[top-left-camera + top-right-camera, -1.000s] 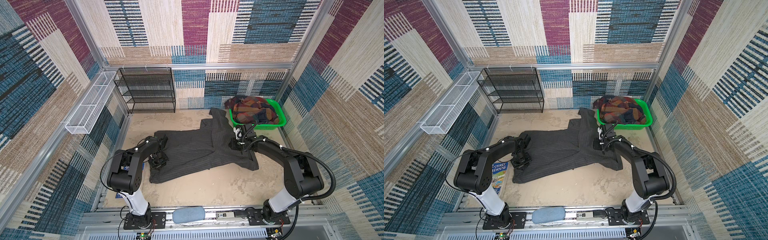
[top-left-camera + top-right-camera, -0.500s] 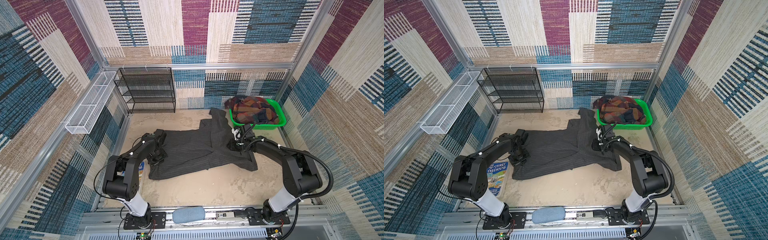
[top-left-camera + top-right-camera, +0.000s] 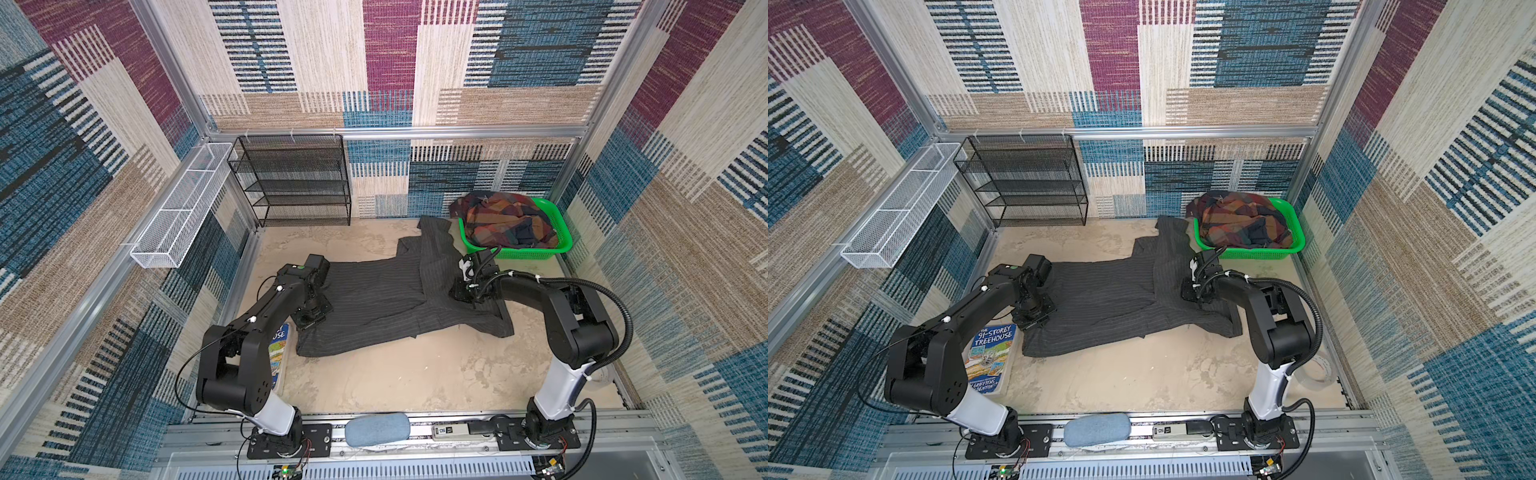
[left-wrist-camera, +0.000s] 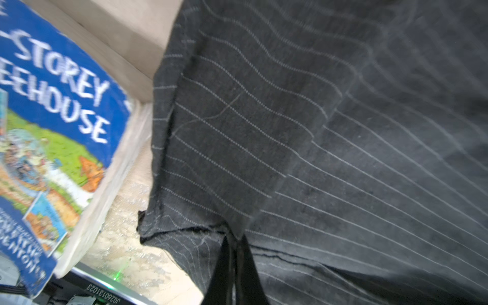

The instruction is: Fold and stack the long sleeve shirts

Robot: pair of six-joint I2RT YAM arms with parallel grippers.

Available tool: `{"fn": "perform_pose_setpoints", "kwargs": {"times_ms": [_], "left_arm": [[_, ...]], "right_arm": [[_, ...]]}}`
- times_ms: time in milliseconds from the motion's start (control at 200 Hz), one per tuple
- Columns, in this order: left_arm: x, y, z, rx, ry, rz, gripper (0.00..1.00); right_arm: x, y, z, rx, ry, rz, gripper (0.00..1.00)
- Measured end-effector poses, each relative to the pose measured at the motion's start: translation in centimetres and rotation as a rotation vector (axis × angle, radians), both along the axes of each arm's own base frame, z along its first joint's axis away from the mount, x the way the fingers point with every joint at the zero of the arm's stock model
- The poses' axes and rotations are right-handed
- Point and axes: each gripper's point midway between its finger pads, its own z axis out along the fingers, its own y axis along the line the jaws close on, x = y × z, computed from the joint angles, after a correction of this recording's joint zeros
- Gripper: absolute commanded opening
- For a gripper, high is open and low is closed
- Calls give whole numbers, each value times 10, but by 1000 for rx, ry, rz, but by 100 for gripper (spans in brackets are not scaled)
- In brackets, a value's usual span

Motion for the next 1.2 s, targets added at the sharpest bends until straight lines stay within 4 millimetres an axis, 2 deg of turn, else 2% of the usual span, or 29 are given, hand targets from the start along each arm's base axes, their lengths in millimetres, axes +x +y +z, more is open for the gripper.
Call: {"fn": "perform_pose_setpoints", "kwargs": {"times_ms": [120, 220, 386, 521, 626, 796, 966, 1082, 1197], "left_arm": [[1, 3, 22, 6, -48, 2, 2], [0, 5, 29, 16, -56, 3, 6], [-5, 8, 27, 31, -33, 4, 13], [-7, 9, 18, 45, 10, 4, 19], [-6, 9, 9, 54, 47, -1, 16], [3, 8, 0, 60, 70, -8, 0], [7, 11, -5, 81, 86, -27, 0], [14, 13, -4, 87, 82, -44, 0], [28, 17, 5, 107, 50, -45, 0]], "right_arm": [[7, 1, 0, 8, -25, -7, 26], [10, 1, 0, 13, -36, -11, 25], [12, 1, 0, 14, -41, -11, 25], [12, 0, -1, 16, -47, -12, 25], [14, -3, -2, 17, -54, -21, 25], [13, -12, -3, 23, -64, -58, 25], [10, -17, 1, 14, -69, -79, 25], [-5, -25, 4, -17, -35, -94, 27], [-10, -33, 19, -45, -47, -114, 31]]}}
